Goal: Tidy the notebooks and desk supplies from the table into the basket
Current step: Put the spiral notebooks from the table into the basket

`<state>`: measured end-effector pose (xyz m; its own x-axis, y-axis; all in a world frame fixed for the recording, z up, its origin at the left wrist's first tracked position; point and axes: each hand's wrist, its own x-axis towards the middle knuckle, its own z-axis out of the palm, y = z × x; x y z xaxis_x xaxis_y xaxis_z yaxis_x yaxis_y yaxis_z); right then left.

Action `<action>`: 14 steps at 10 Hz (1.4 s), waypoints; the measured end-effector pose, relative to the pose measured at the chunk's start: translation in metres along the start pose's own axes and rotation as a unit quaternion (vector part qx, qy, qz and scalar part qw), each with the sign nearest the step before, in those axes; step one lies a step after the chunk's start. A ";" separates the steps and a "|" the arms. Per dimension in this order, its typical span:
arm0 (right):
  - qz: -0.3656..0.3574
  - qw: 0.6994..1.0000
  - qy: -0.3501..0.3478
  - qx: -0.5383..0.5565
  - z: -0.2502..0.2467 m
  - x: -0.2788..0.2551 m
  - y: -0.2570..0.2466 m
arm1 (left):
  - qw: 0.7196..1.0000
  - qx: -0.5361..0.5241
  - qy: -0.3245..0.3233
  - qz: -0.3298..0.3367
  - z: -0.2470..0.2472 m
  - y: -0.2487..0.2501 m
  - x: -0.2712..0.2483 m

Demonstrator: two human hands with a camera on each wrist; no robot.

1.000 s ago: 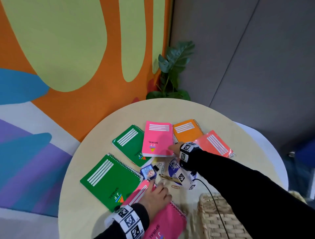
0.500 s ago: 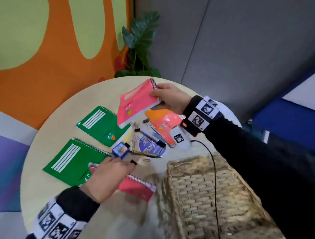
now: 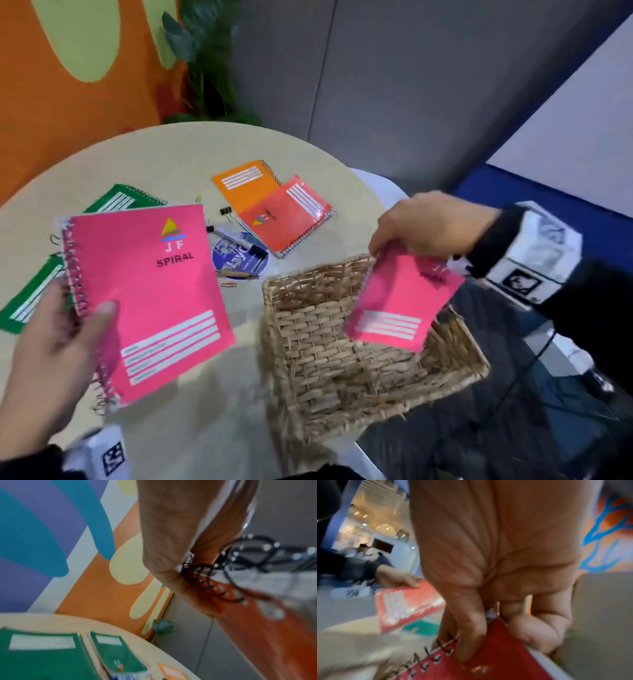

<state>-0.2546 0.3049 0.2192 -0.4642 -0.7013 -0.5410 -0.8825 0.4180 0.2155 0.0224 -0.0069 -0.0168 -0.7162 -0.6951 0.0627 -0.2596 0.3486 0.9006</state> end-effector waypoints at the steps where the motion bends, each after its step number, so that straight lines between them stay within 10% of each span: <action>1: -0.010 0.994 -0.110 -0.001 0.043 0.036 -0.024 | 0.978 -0.174 -0.065 -0.098 0.025 0.123 -0.041; 3: -0.040 0.976 -0.207 -0.044 0.122 0.107 -0.040 | 0.972 -0.168 -0.115 -0.116 0.051 0.119 -0.063; 5: -0.080 0.986 -0.148 -0.024 0.149 0.114 -0.025 | 0.958 -0.193 -0.163 -0.134 0.066 0.136 -0.069; 6: -0.052 0.975 -0.023 0.215 0.145 0.093 -0.014 | 0.954 -0.211 -0.170 -0.132 0.075 0.137 -0.065; 7: -0.074 0.778 -0.035 0.623 0.135 0.051 -0.016 | 0.946 -0.221 -0.205 -0.117 0.094 0.150 -0.059; 8: -0.083 0.635 -0.012 0.768 0.139 0.020 -0.025 | 0.938 -0.215 -0.257 -0.092 0.118 0.170 -0.052; 10: 0.054 0.558 0.093 0.823 0.181 -0.016 0.005 | 0.929 -0.128 -0.337 -0.088 0.128 0.164 -0.038; 11: 0.141 0.599 0.072 0.785 0.216 -0.017 0.022 | 0.946 -0.020 -0.319 -0.050 0.114 0.130 -0.028; 12: 0.221 0.695 0.021 0.684 0.249 -0.003 0.030 | 0.949 0.079 -0.303 -0.044 0.099 0.103 -0.023; 13: 0.243 0.854 -0.090 0.451 0.262 0.028 0.028 | 0.945 0.180 -0.269 -0.052 0.079 0.074 -0.012; 14: 0.262 0.921 -0.147 0.248 0.272 0.041 0.030 | 0.916 0.291 -0.269 -0.064 0.058 0.046 0.011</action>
<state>-0.2794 0.4456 -0.0177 -0.7121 -0.1709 -0.6809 -0.3663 0.9179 0.1527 -0.0355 0.0380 0.0005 -0.8308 -0.3976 -0.3895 -0.5528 0.6709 0.4942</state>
